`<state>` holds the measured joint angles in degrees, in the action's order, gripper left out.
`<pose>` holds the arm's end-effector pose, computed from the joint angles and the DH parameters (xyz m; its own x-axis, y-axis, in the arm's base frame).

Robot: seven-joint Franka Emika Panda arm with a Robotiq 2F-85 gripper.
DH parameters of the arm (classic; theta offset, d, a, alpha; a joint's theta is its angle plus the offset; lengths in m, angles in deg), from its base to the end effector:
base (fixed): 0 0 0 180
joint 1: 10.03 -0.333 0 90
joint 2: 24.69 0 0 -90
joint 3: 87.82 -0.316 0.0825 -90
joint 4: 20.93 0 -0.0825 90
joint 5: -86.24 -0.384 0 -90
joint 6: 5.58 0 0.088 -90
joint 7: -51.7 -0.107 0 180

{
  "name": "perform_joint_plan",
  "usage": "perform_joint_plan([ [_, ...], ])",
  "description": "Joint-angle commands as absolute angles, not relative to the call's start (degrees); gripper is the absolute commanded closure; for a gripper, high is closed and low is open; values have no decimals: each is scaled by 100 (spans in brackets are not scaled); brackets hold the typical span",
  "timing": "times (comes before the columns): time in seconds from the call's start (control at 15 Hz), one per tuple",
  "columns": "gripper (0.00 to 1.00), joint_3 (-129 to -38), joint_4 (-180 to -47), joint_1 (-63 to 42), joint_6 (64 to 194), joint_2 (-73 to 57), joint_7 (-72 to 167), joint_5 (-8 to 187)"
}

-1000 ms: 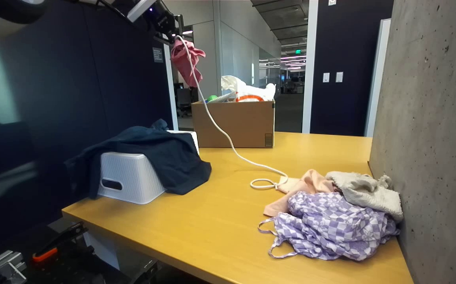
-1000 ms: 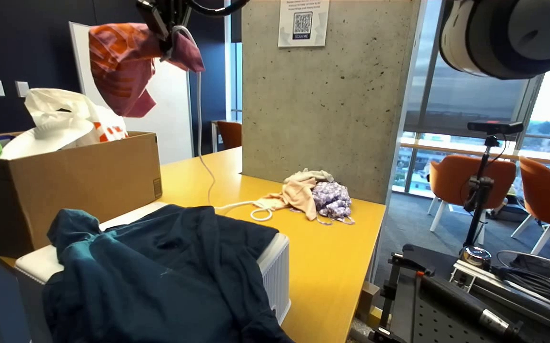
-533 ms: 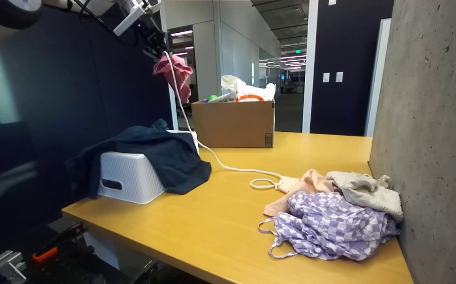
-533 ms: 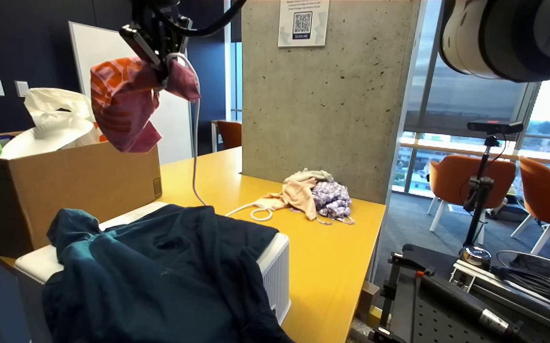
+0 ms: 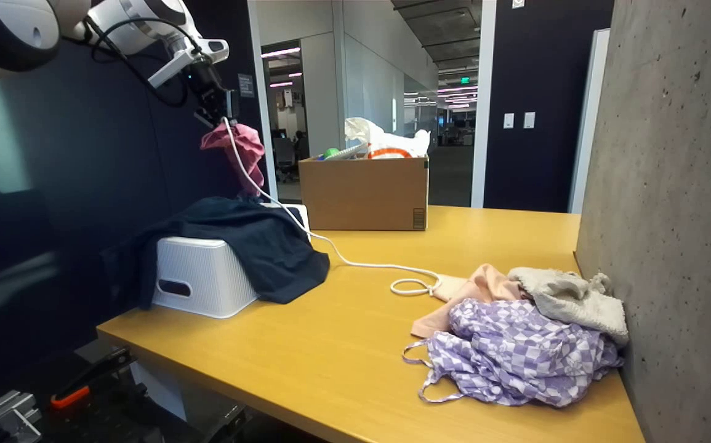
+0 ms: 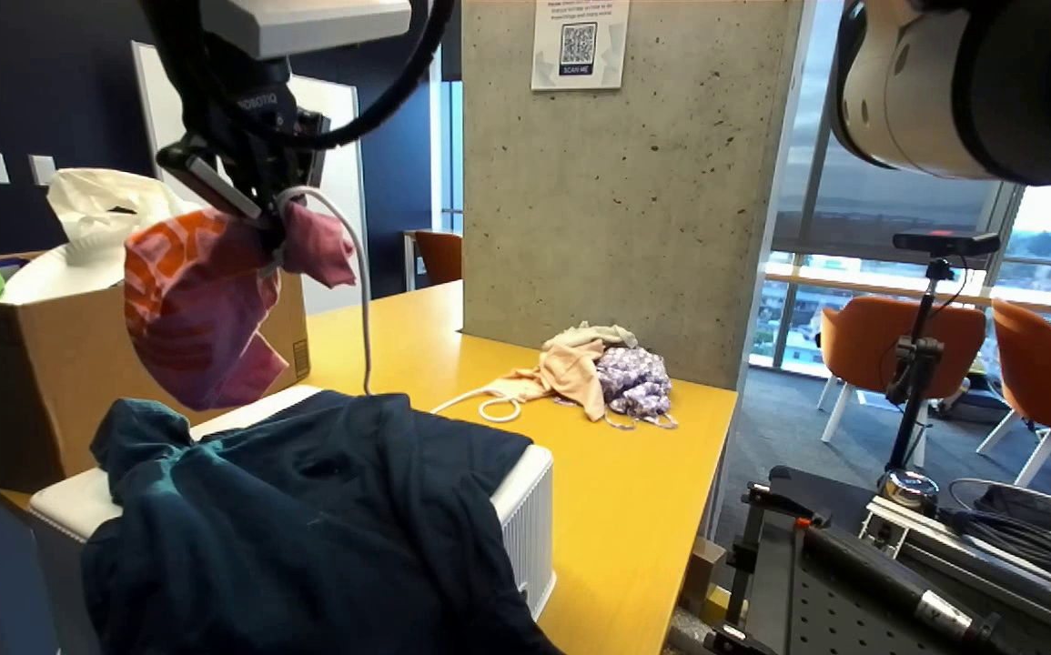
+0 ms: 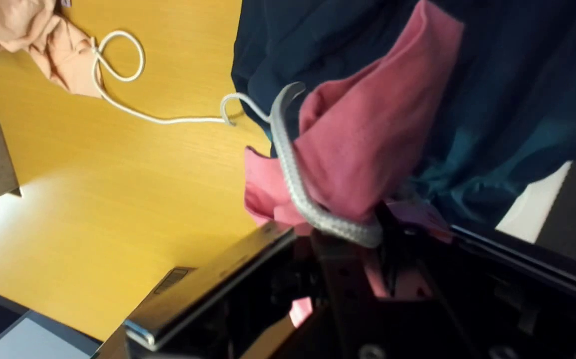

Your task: Put the pink shirt on the organization bin

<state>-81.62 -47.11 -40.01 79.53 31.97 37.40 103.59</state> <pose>0.6994 0.3257 0.4738 0.9684 0.2061 0.1408 0.1445 -0.9229 0.3570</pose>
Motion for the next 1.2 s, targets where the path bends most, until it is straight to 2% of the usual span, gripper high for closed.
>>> perform_joint_plan([
  [0.0,95,-8200,-4688,-4154,7578,3420,3540,10315],
  [0.6,95,-8092,-4534,-4554,7526,4097,2924,10378],
  [0.73,56,-8060,-4533,-4629,7525,4181,2800,10402],
  [1.13,13,-7742,-4481,-4824,7451,4303,2613,10710],
])
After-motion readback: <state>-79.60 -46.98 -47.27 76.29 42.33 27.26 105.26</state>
